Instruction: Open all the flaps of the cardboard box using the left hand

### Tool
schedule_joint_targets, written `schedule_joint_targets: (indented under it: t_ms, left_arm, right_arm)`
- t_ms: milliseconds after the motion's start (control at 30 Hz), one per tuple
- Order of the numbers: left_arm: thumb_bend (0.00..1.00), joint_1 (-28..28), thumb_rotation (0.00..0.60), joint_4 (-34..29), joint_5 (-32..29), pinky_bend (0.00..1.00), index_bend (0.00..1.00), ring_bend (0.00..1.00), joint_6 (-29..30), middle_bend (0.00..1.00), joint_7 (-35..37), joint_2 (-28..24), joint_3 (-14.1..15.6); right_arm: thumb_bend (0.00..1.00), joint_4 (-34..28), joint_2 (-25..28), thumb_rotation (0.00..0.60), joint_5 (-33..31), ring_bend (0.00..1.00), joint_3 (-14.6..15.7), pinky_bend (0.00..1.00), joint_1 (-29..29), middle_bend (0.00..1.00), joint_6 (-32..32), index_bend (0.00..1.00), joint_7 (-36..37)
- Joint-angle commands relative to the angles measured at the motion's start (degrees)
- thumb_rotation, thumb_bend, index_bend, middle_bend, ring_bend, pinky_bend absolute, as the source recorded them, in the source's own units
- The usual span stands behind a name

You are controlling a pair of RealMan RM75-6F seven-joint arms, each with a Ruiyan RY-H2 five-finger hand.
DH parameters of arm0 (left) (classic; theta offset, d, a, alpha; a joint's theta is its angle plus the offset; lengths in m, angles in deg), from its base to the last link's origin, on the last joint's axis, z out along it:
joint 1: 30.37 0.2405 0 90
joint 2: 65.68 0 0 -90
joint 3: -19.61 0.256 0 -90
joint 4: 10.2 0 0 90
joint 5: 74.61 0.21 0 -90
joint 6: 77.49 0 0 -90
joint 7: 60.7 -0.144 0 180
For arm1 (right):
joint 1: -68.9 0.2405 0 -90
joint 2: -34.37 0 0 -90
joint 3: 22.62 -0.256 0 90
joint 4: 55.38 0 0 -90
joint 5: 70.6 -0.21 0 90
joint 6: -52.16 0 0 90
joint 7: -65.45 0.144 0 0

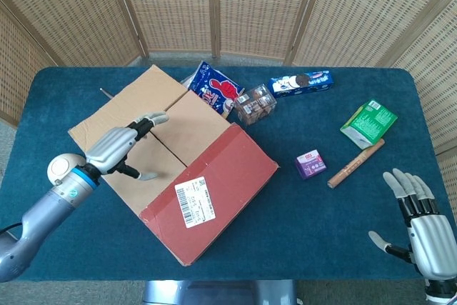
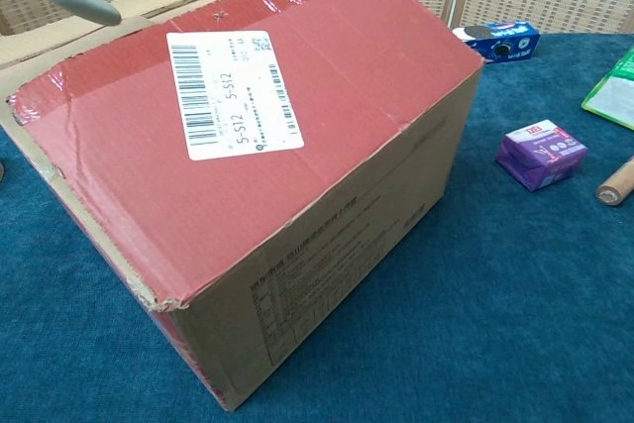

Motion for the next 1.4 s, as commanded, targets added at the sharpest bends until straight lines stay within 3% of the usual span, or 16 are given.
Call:
schedule_joint_targets:
  t_ms: [33,367,733,1400]
  left_arm:
    - [0.0,-1.6,0.6,0.5,-4.1,0.09,0.0,0.0,5.9,0.0,-9.0,6.4,1.6]
    - [0.0,-5.0,0.6,1.3,-7.1,0.05,0.0,0.0,14.0,0.0,-18.3,20.2,0.0]
    - [0.0,-4.3,0.6,-1.4,-4.5,0.05,0.0,0.0,17.1,0.0,-15.2,20.3,-2.3]
    - [0.0,-10.0,0.6,-1.6,-6.6,0.05,0.0,0.0,14.8,0.0,-10.7,28.4,-7.1]
  right_arm:
    - [0.14,0.0,0.0,0.6,0.0,0.0,0.0,0.04,0.0,0.0,0.0,0.0,-0.1]
    - [0.14,0.1,-0.2,0.6,-0.5,0.0,-0.1,0.04,0.1,0.0,-0.2,0.0,-0.2]
    - [0.14,0.0,0.3,0.6,0.1,0.0,0.1,0.04,-0.1,0.0,0.4,0.0,0.8]
    - [0.14,0.1,0.5,0.6,-0.2,0.0,0.0,0.04,-0.1,0.0,0.3,0.0,1.3]
